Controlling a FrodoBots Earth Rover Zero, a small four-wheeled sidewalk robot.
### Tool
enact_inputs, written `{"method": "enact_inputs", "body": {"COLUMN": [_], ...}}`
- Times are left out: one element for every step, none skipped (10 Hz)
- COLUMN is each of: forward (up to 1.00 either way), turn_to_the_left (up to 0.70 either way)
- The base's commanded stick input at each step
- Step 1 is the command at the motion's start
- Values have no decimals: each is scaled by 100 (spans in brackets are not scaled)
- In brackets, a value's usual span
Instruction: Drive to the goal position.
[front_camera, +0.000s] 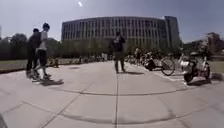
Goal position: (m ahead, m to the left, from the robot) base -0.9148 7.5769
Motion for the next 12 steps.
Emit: {"method": "enact_inputs", "body": {"forward": [100, 100, 100, 100, 100, 100, 100, 100, 100, 100, 100, 100], "turn_to_the_left": [0, 0, 0, -30, -8, 0, 0, 0, 0, 0, 0, 0]}}
